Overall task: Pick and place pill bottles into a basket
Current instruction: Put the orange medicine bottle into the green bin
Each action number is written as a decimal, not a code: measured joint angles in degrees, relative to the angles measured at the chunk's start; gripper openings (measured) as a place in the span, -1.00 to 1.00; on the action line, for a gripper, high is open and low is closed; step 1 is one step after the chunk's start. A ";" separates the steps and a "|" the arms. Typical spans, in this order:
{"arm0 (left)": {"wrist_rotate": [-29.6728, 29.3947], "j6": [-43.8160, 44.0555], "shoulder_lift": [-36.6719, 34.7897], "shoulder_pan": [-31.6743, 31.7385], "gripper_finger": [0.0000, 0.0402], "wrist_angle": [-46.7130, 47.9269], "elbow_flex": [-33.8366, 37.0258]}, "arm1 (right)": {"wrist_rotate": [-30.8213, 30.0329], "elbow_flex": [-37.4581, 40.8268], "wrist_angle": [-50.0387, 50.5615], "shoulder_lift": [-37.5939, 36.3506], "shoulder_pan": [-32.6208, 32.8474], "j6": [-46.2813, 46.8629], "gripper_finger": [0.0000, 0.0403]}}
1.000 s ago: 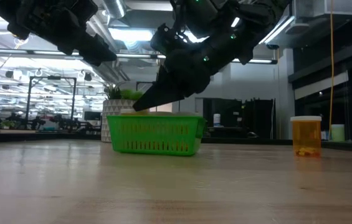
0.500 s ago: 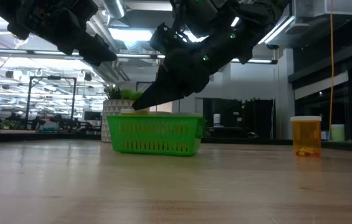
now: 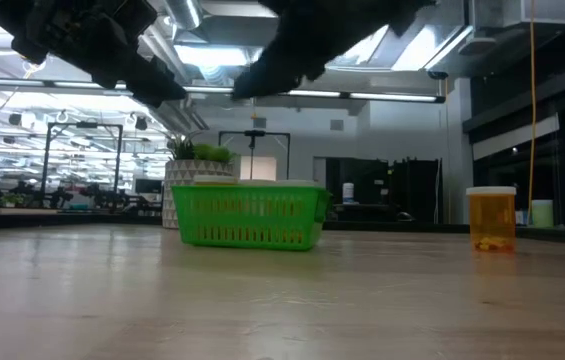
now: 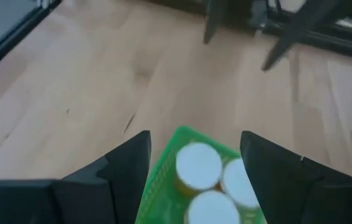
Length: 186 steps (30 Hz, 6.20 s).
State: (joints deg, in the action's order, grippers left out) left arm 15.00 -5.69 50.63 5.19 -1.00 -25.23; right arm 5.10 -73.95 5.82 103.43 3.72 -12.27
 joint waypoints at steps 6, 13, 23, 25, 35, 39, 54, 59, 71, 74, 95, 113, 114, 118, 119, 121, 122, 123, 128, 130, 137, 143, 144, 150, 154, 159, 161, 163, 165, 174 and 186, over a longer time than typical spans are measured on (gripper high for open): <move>0.02 0.46 0.00 0.00 0.04 0.01 0.00 | -0.77 1.86 4.14 -7.18 -0.17 1.29 0.25; 0.04 0.48 0.00 -0.22 0.04 0.18 0.00 | -4.09 11.48 3.27 -16.18 -0.15 8.21 0.25; 0.03 0.48 0.00 -0.28 0.04 -0.05 0.00 | -10.18 22.88 6.42 -27.21 2.86 22.48 0.25; 0.04 0.48 0.00 -0.28 0.04 -0.17 0.00 | -11.31 23.16 10.28 -28.75 3.96 26.03 0.25; 0.02 0.50 0.00 -0.28 0.04 -0.84 0.00 | -19.09 23.16 34.22 -33.65 10.31 42.79 0.25; 0.00 0.50 0.00 -0.28 0.04 -0.96 0.00 | -23.27 23.16 42.67 -36.62 13.25 48.49 0.25; -0.24 0.48 0.00 -0.28 0.04 -1.75 0.00 | -26.51 34.29 41.10 -42.02 25.19 64.82 0.25; -0.24 1.08 0.00 -0.28 0.04 -1.94 0.00 | -31.05 38.72 38.30 -41.67 27.30 66.01 0.25; -0.57 0.65 0.00 -0.28 0.04 -2.03 0.00 | -33.61 52.08 19.57 -41.69 28.16 65.86 0.25; -0.57 0.61 0.00 -0.28 0.04 -2.03 0.00 | -35.09 53.41 15.29 -41.67 27.90 65.53 0.25; -0.59 0.46 0.00 -0.28 0.04 -2.01 0.00 | -38.46 53.74 7.66 -41.65 24.16 55.21 0.25; -0.59 0.46 0.00 -0.28 0.04 -1.96 0.00 | -38.07 53.74 7.66 -41.65 24.16 55.47 0.22; -0.59 0.46 0.00 -0.28 0.04 -1.96 0.00 | -38.07 53.74 7.66 -41.65 24.16 55.47 0.20; -0.59 0.46 0.00 -0.28 0.04 -1.95 0.00 | -38.09 53.72 7.66 -41.65 24.16 55.43 0.08; -0.59 0.46 0.00 -0.28 0.04 -1.96 0.00 | -38.11 53.72 7.66 -41.65 24.16 55.42 0.05; -0.59 0.46 0.00 -0.28 0.04 -1.95 0.00 | -38.11 53.69 7.66 -41.65 24.16 55.39 0.03; -0.59 0.45 0.00 -0.28 0.04 -1.95 0.00 | -38.11 53.69 7.66 -41.65 24.16 55.38 0.03; -0.59 0.44 0.00 -0.28 0.04 -1.96 0.00 | -38.09 53.69 7.66 -41.65 24.16 55.39 0.03; -0.59 0.46 0.00 -0.28 0.04 -1.94 0.00 | -38.05 53.69 7.50 -41.65 24.16 55.47 0.09; -0.59 0.45 0.00 -0.28 0.04 -1.94 0.00 | -38.05 53.69 6.89 -41.65 24.16 55.41 0.08; -0.59 0.45 0.00 -0.28 0.04 -1.94 0.00 | -38.06 53.69 1.38 -41.65 24.18 52.09 0.04; -0.59 0.46 0.00 -0.26 0.04 -1.94 0.00 | -38.03 53.69 -7.18 -41.67 24.18 44.94 0.05; -0.59 0.46 0.00 -0.26 0.04 -1.94 0.00 | -38.03 53.51 -7.86 -41.67 24.18 43.93 0.05; -0.58 0.48 0.00 -0.28 0.04 -1.94 0.00 | -38.07 49.63 -7.69 -41.67 24.18 38.92 0.05; -0.59 0.46 0.00 -0.27 0.04 -1.94 0.00 | -38.06 46.40 -7.70 -41.67 24.18 36.10 0.05; -0.52 0.46 0.00 -0.26 0.04 -1.96 0.00 | -38.06 42.80 -7.73 -41.67 24.16 32.76 0.05; -0.37 0.46 0.00 -0.27 0.04 -1.95 0.00 | -38.08 41.51 -7.80 -41.38 24.16 31.52 0.05; -0.22 0.46 0.00 -0.28 0.04 -1.96 0.00 | -38.08 40.12 -7.83 -40.59 24.05 30.29 0.05; -0.22 0.46 0.00 -0.26 0.04 -1.96 0.00 | -38.02 38.56 -8.21 -39.20 23.39 28.77 0.05; -0.11 0.46 -0.02 -0.26 0.04 -1.77 0.00 | -36.84 32.23 -9.09 -30.96 17.55 23.71 0.05; -0.13 0.44 -0.02 -0.26 0.04 -1.75 0.00 | -24.56 23.41 -12.93 -18.36 11.65 23.69 0.05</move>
State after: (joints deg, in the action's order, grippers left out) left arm 14.87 -5.26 50.61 4.93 -2.74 -25.23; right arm -19.46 -50.53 -7.11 85.06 15.37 11.42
